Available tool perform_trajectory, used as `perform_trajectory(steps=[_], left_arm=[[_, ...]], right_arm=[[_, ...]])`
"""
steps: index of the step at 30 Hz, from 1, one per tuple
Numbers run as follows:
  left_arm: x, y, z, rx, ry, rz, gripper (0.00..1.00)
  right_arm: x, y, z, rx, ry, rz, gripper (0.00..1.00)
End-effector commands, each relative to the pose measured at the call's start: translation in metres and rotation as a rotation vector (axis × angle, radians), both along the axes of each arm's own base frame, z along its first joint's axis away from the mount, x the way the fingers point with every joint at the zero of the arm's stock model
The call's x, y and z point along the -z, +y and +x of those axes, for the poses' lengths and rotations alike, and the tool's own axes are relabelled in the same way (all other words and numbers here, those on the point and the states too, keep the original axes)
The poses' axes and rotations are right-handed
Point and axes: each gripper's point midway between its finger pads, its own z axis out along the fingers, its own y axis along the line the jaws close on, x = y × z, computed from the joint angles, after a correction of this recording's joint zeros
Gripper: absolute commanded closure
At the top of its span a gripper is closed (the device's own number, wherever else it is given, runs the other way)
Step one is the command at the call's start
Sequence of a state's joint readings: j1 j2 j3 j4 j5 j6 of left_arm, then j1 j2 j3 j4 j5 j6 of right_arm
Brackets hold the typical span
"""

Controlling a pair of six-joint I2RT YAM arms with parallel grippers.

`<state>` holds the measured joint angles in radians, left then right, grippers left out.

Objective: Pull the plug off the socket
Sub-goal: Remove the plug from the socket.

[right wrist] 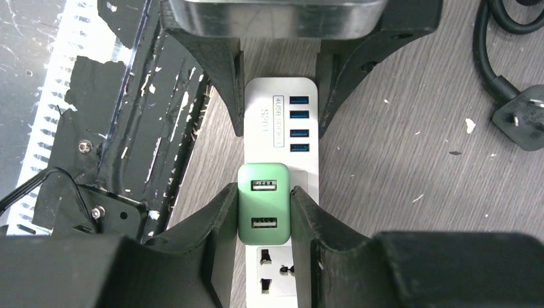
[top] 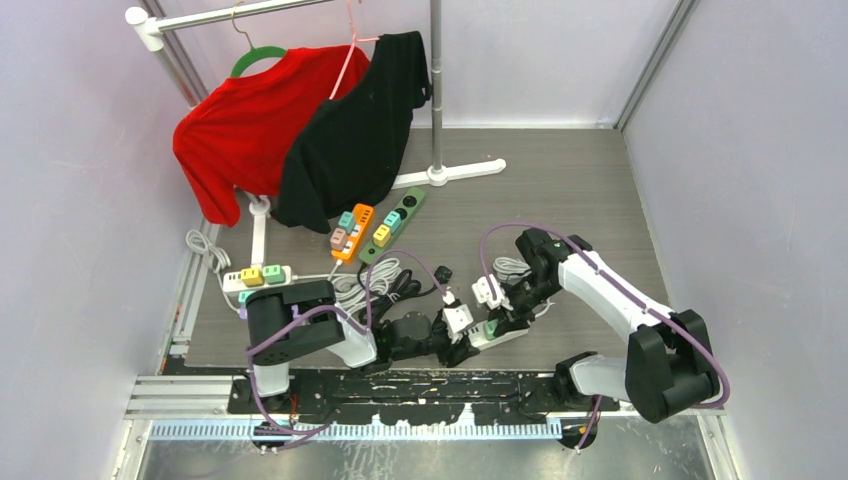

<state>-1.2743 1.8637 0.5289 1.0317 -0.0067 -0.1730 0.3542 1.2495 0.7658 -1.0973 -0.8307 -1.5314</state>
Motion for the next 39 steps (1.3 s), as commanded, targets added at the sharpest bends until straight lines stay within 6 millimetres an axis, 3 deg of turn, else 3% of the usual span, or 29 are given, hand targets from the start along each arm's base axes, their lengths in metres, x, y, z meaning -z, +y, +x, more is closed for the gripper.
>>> perform_trajectory(steps=[1, 5, 8, 12, 15, 19, 24, 26, 29, 32, 36, 39], left_arm=[[0.019, 0.015, 0.001, -0.027, 0.038, 0.086, 1.00], [0.018, 0.009, 0.000, -0.013, 0.045, 0.085, 1.00], [0.021, 0.008, -0.001, -0.016, 0.057, 0.087, 1.00], [0.021, 0.012, 0.000, -0.028, 0.051, 0.086, 1.00], [0.019, 0.015, 0.000, -0.029, 0.046, 0.081, 1.00], [0.018, 0.013, 0.000, -0.022, 0.043, 0.082, 1.00], [0.021, 0.010, 0.001, -0.024, 0.049, 0.087, 1.00], [0.024, 0.011, 0.001, -0.032, 0.054, 0.091, 1.00], [0.025, 0.018, 0.002, -0.046, 0.050, 0.090, 1.00], [0.027, 0.023, 0.002, -0.051, 0.041, 0.093, 1.00], [0.027, 0.018, 0.004, -0.049, 0.050, 0.095, 1.00], [0.030, 0.013, 0.004, -0.046, 0.064, 0.102, 1.00]], right_arm=[[-0.022, 0.019, -0.023, -0.094, 0.022, 0.130, 0.99], [-0.035, 0.037, -0.017, -0.079, 0.058, 0.204, 0.99], [-0.040, 0.039, 0.001, -0.003, 0.037, 0.189, 0.99], [-0.028, 0.015, 0.015, 0.055, -0.049, 0.113, 0.99], [-0.011, 0.004, 0.000, -0.020, -0.074, 0.076, 0.99], [-0.022, 0.024, -0.025, -0.123, -0.008, 0.166, 0.99], [-0.039, 0.045, -0.007, -0.041, 0.047, 0.223, 0.99], [-0.038, 0.038, 0.005, 0.010, 0.015, 0.188, 0.99], [-0.025, 0.012, 0.018, 0.063, -0.070, 0.100, 0.99], [-0.003, -0.007, 0.004, -0.009, -0.093, 0.028, 0.99], [-0.015, 0.017, -0.022, -0.115, -0.020, 0.121, 0.99], [-0.031, 0.040, -0.021, -0.100, 0.035, 0.211, 0.98]])
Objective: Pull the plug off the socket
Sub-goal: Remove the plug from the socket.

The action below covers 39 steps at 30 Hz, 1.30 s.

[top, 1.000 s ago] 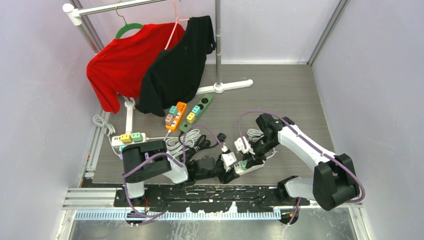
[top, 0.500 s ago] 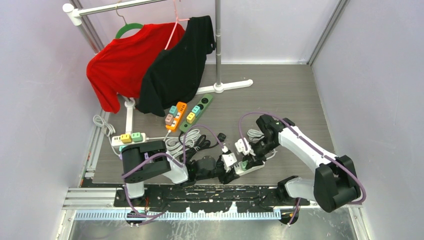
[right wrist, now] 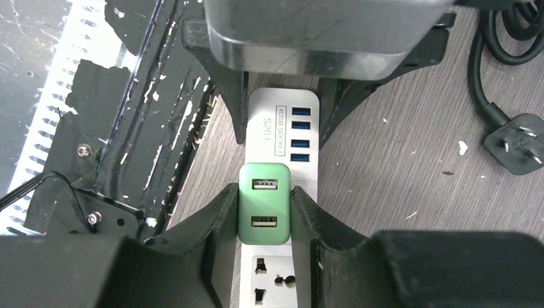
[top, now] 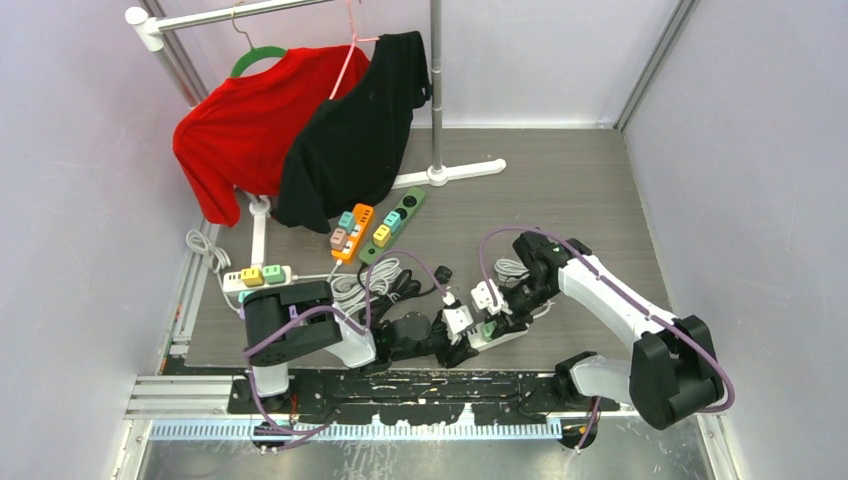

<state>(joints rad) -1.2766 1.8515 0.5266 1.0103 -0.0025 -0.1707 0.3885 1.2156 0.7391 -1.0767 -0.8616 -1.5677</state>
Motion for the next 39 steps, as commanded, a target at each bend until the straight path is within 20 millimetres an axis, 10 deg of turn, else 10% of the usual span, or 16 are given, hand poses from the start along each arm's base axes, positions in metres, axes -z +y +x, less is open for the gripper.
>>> perform_trajectory(steps=[1, 7, 11, 17, 22, 26, 29, 33, 39], left_arm=[[0.030, 0.010, 0.006, -0.054, 0.066, 0.089, 1.00], [0.034, 0.012, 0.006, -0.066, 0.073, 0.097, 1.00], [0.036, 0.015, 0.006, -0.068, 0.070, 0.092, 1.00], [0.034, 0.017, 0.007, -0.080, 0.075, 0.094, 1.00], [0.034, 0.014, 0.008, -0.084, 0.083, 0.100, 1.00], [0.035, 0.019, 0.009, -0.101, 0.080, 0.091, 1.00], [0.037, 0.020, 0.009, -0.101, 0.081, 0.089, 1.00], [0.036, 0.014, 0.007, -0.079, 0.092, 0.091, 1.00], [0.024, 0.018, 0.010, -0.106, 0.093, 0.079, 1.00]], right_arm=[[-0.033, 0.037, -0.009, -0.027, 0.091, 0.176, 0.98], [-0.030, 0.015, 0.041, 0.200, 0.012, 0.089, 0.99], [-0.006, -0.018, 0.019, 0.104, -0.065, -0.014, 0.99], [-0.019, 0.014, -0.022, -0.099, 0.014, 0.144, 0.99], [-0.040, 0.033, 0.000, 0.001, 0.062, 0.215, 0.99], [-0.042, 0.002, 0.035, 0.165, -0.028, 0.155, 0.99], [-0.016, -0.019, 0.021, 0.129, -0.078, 0.064, 0.99], [-0.026, -0.001, -0.010, -0.013, -0.015, 0.170, 0.99], [-0.059, 0.005, 0.014, 0.122, 0.059, 0.218, 0.99]])
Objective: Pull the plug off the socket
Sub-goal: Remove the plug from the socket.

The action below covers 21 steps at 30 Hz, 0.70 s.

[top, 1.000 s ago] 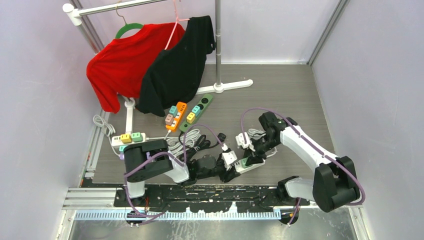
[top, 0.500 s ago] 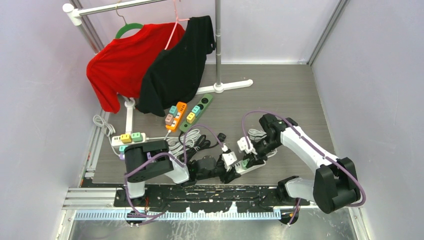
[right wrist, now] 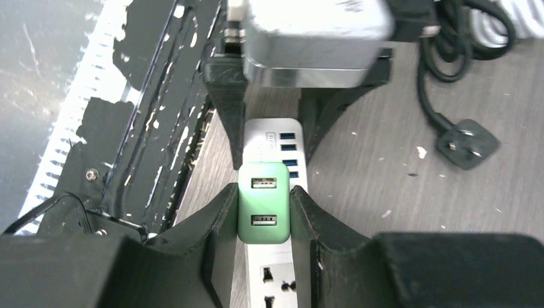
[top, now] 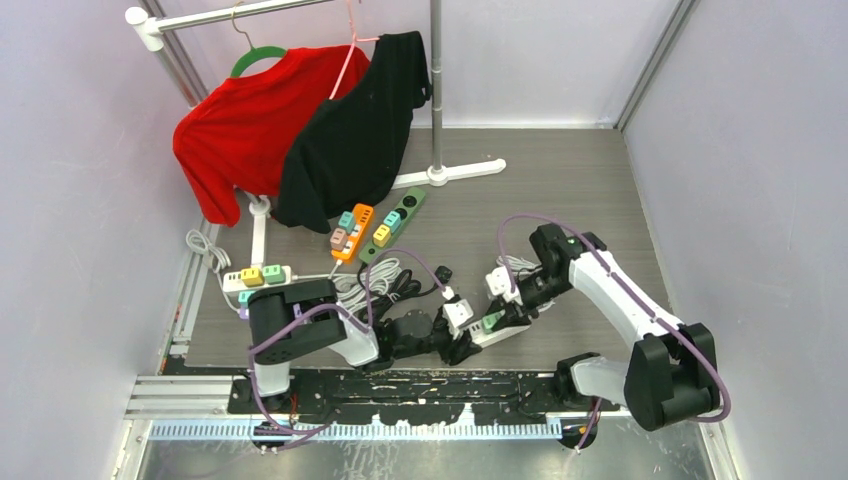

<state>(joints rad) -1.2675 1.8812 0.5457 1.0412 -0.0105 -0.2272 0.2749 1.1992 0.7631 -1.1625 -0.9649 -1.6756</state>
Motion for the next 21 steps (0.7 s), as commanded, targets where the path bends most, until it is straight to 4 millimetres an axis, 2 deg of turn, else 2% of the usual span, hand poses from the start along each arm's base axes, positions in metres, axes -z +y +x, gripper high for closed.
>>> perform_trajectory(steps=[1, 4, 6, 9, 12, 16, 18, 21], left_arm=[[0.023, 0.026, 0.005, -0.073, 0.050, 0.113, 1.00], [0.015, 0.027, 0.004, -0.068, 0.047, 0.100, 0.99], [0.009, 0.024, 0.003, -0.060, 0.051, 0.100, 0.85], [-0.004, 0.023, 0.002, -0.066, 0.075, 0.101, 0.53], [-0.018, 0.030, 0.005, -0.108, 0.095, 0.104, 0.35], [-0.040, 0.043, 0.004, -0.146, 0.116, 0.115, 0.23], [-0.050, 0.050, 0.001, -0.149, 0.132, 0.126, 0.22], [-0.068, 0.062, -0.004, -0.149, 0.150, 0.144, 0.20]], right_arm=[[-0.042, 0.003, 0.009, 0.094, 0.057, 0.103, 0.99], [-0.044, -0.013, 0.018, 0.175, 0.043, 0.074, 0.99], [-0.048, -0.019, 0.030, 0.262, 0.062, 0.067, 0.99], [-0.063, -0.027, 0.069, 0.541, 0.184, 0.086, 0.99], [-0.077, -0.038, 0.112, 0.811, 0.271, 0.139, 0.99], [-0.083, -0.064, 0.173, 1.214, 0.351, 0.230, 0.99], [-0.086, -0.084, 0.202, 1.400, 0.345, 0.281, 0.99], [-0.079, -0.117, 0.237, 1.689, 0.396, 0.340, 0.98]])
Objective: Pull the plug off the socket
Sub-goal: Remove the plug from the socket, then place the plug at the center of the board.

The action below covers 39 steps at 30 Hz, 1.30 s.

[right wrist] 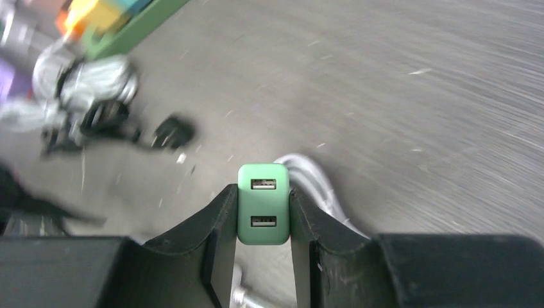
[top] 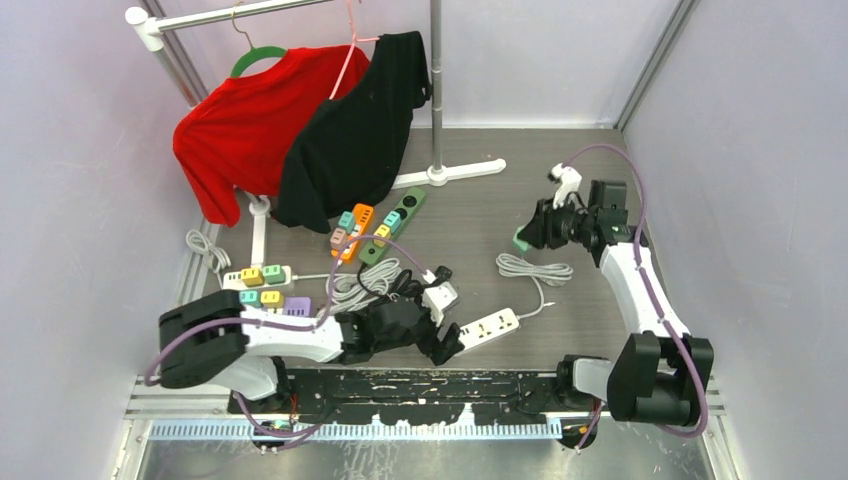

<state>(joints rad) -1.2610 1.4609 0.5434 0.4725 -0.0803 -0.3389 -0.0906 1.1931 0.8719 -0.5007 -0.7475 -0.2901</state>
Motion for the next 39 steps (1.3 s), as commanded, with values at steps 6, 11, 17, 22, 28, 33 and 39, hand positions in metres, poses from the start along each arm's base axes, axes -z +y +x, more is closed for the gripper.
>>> perform_trajectory(steps=[6, 11, 17, 22, 28, 33, 39], left_arm=[[-0.062, 0.053, 0.004, -0.142, 0.007, -0.045, 0.06], [-0.069, 0.083, 0.007, -0.228, 0.036, -0.118, 0.01], [-0.073, 0.097, 0.003, -0.256, 0.063, -0.159, 0.02], [-0.086, 0.094, 0.002, -0.241, 0.065, -0.176, 0.03], [-0.139, 0.089, 0.003, -0.147, 0.051, -0.172, 0.02], [-0.202, 0.085, 0.015, -0.076, 0.090, -0.251, 0.01], [-0.274, 0.063, 0.023, 0.051, 0.094, -0.310, 0.01]], right_arm=[[-0.012, -0.060, 0.123, 0.640, 0.099, 0.289, 0.93], [0.020, -0.084, 0.161, 0.714, 0.200, 0.337, 0.92], [0.052, -0.092, 0.199, 0.690, 0.321, 0.346, 0.85], [0.068, -0.090, 0.218, 0.633, 0.389, 0.354, 0.55], [0.056, -0.096, 0.212, 0.586, 0.327, 0.254, 0.35], [0.021, -0.108, 0.188, 0.561, 0.195, 0.106, 0.34], [-0.039, -0.069, 0.118, 0.255, 0.019, 0.052, 0.34]])
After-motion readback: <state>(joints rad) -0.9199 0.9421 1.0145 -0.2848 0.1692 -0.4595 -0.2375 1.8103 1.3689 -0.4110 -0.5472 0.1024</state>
